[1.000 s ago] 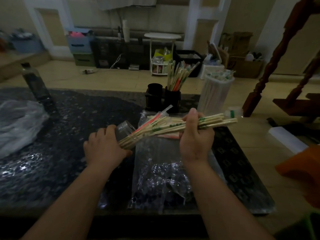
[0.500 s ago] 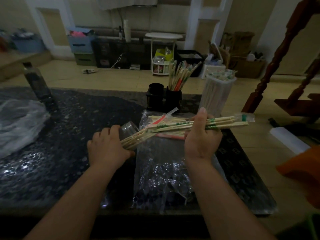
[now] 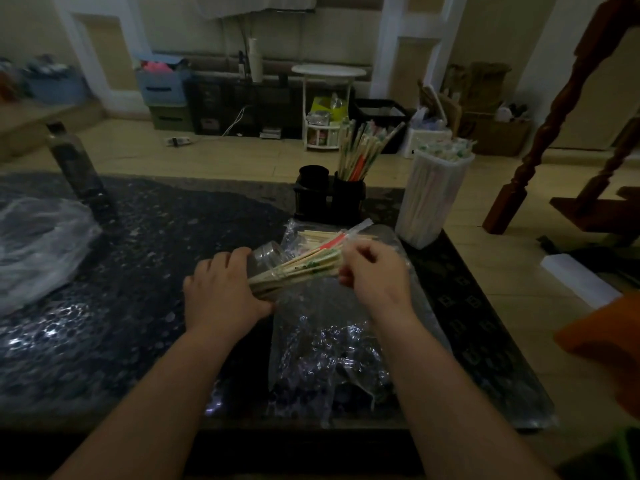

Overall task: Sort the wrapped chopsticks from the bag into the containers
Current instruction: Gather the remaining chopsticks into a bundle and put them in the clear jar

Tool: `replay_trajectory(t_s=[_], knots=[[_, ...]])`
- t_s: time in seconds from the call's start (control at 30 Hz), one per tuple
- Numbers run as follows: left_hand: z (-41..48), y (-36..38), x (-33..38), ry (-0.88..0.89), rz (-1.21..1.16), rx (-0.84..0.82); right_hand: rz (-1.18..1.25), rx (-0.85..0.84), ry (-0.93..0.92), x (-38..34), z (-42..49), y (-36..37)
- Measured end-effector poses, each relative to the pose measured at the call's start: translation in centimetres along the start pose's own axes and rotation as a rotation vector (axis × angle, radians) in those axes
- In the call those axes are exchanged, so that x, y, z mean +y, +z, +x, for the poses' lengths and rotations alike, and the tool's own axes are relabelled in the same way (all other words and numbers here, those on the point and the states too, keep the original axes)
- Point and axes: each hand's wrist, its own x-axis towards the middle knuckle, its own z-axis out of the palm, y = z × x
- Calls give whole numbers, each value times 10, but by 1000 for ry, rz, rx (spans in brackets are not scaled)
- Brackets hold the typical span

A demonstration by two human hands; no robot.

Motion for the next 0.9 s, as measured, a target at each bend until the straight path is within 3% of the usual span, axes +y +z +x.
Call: replay_trajectory(t_s=[0.07, 0.23, 0.4, 0.53, 0.9], knots=[[0, 0, 0, 2, 5, 0, -71, -62, -19, 3, -3, 2], [0, -1, -1, -2, -20, -2, -171, 212, -157, 4, 1, 0], [1, 0, -1, -14, -20, -2, -220, 73, -113, 11, 4, 0], [1, 0, -2, -36, -33, 5, -240, 128, -105, 5, 11, -14], [3, -2, -1, -69, -11, -12, -1264, -626, 131, 29, 8, -22]])
